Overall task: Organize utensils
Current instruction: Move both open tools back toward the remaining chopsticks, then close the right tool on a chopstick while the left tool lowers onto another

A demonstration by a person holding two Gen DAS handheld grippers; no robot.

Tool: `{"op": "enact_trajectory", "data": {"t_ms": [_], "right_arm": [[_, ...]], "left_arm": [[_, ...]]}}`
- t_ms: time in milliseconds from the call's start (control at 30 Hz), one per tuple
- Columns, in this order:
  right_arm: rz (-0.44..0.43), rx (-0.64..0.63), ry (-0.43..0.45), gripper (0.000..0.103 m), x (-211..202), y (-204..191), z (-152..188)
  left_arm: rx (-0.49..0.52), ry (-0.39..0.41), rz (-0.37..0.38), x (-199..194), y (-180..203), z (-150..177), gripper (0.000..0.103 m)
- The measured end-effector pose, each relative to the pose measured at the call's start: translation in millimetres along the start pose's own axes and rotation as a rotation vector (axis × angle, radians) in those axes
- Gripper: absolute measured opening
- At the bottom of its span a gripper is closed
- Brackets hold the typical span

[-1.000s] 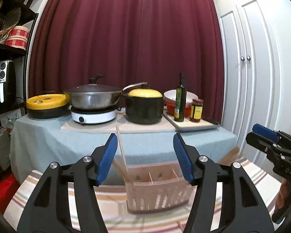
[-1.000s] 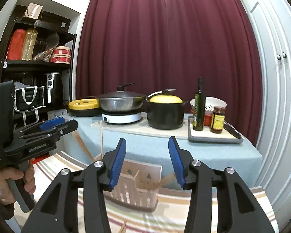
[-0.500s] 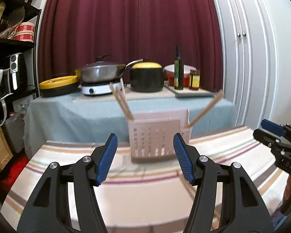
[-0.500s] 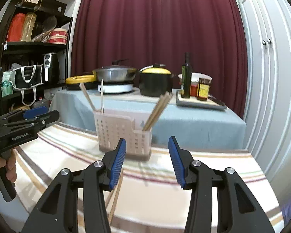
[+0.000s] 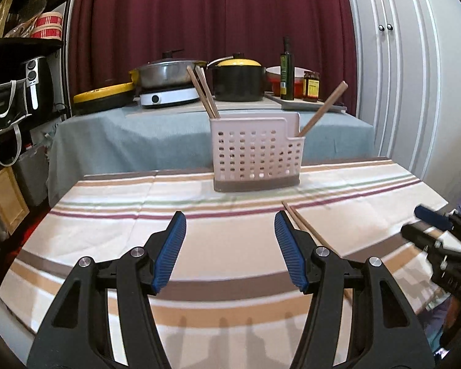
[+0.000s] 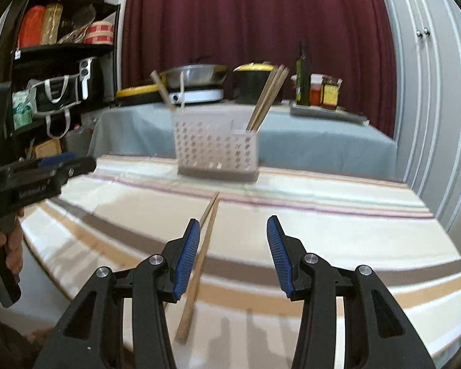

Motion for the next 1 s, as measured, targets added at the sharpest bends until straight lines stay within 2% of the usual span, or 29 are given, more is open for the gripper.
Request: {"op": "enact_trajectory", "data": {"t_ms": [267,533,633,800,867,1000], "right_arm": [[-0.040,-0.018,-0.070,0.046,5.0,-14.6,40.4],[-0.073,-0.037,-0.143,0.043,14.4,-22.8,63.3],[-0.081,-0.033,-0.163,0.036,16.3,-23.7,67.3],[-0.093,-0.017,-0.170,0.015,14.5,-22.6,66.9],[-0.099,-0.020,-0.169,0.010,14.1,-23.6,66.8],[-0.089,-0.018,-0.166,0.007,14.2,-22.0,66.4]], "left_arm": [[-0.002,-0.029,0.004,-1.7,3.8,16.8,0.059],[-0.015,-0.066,0.023,2.6,10.2,31.0,0.059],[-0.005,-0.071,0.031,4.1,15.2,31.8,0.059],[0.003,-0.083,0.050,8.1,22.9,33.6,0.059],[0.004,-0.089,0.060,9.5,26.0,34.7,0.059],[0.017,-0.101,0.080,12.4,34.2,36.3,0.059]]}}
Point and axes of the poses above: each gripper's, at about its wrist camera, not at the fingertips, and x roughly the way its jaws point, y to its right, z to its underside, the point moved 5 cm from there along x, roughly the way its jaws point, and after that the axes turned 11 degrees about z, right-handed, at the moved point
